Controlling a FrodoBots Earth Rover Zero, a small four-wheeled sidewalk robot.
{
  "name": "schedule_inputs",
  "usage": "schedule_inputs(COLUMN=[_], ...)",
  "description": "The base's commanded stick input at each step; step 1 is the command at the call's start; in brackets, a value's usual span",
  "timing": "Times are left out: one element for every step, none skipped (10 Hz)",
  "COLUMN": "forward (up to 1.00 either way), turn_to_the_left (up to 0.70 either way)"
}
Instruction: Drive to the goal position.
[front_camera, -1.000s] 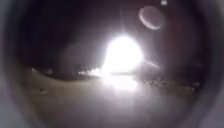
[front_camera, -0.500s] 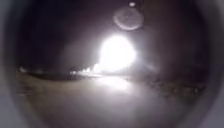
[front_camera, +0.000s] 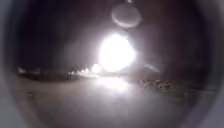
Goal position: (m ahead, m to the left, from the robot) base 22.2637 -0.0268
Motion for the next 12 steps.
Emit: schedule_inputs(forward=[1.0,1.0,1.0,1.0,1.0,1.0,1.0,1.0,1.0,1.0,1.0,1.0], turn_to_the_left=[0.18,0.23,0.2,0.11,0.08,0.08,0.08,0.07,0.07,0.06,0.06,0.06])
